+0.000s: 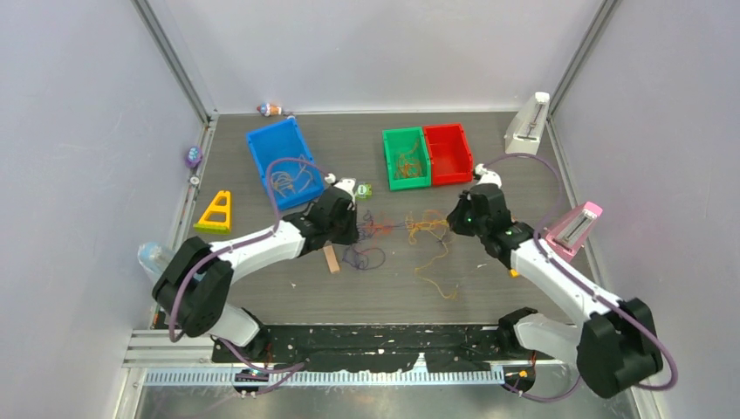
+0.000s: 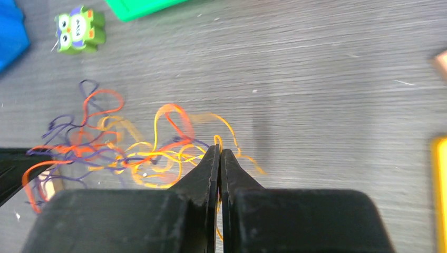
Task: Untangle the cables
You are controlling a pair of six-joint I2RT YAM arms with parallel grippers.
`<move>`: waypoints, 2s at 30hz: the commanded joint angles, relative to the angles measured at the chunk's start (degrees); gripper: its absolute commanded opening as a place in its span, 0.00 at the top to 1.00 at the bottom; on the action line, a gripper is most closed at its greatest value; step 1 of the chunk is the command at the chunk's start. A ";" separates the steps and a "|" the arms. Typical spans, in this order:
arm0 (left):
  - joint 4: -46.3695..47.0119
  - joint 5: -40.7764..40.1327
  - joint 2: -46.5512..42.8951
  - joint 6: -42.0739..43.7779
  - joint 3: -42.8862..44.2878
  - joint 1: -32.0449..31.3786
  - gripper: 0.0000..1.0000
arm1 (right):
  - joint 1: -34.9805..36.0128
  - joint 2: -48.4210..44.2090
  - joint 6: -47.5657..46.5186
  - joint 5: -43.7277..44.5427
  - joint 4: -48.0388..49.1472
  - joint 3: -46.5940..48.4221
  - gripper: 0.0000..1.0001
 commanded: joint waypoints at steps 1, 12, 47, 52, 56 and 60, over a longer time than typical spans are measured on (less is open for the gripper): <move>0.78 -3.73 -5.66 0.72 -3.22 3.20 1.00 | -3.58 -6.67 -0.98 11.14 -6.81 -1.17 0.94; 2.91 -8.07 -19.99 -6.50 -15.20 12.00 1.00 | -10.91 -20.39 5.10 31.31 -16.77 0.67 0.95; 0.98 -0.79 -40.04 -17.81 -29.99 46.26 1.00 | -12.46 -38.87 25.42 61.38 -33.41 3.47 0.95; 3.51 2.74 -42.04 -15.69 -30.09 46.26 1.00 | -12.46 -38.08 15.48 52.50 -25.17 1.73 0.95; 3.51 7.03 -41.45 -11.11 -28.10 42.93 1.00 | -12.43 -35.76 2.85 31.63 -14.85 -0.45 0.95; 2.06 3.05 -43.03 -8.87 -27.07 37.53 1.00 | -12.46 -29.89 -0.55 19.94 -12.17 -1.50 0.46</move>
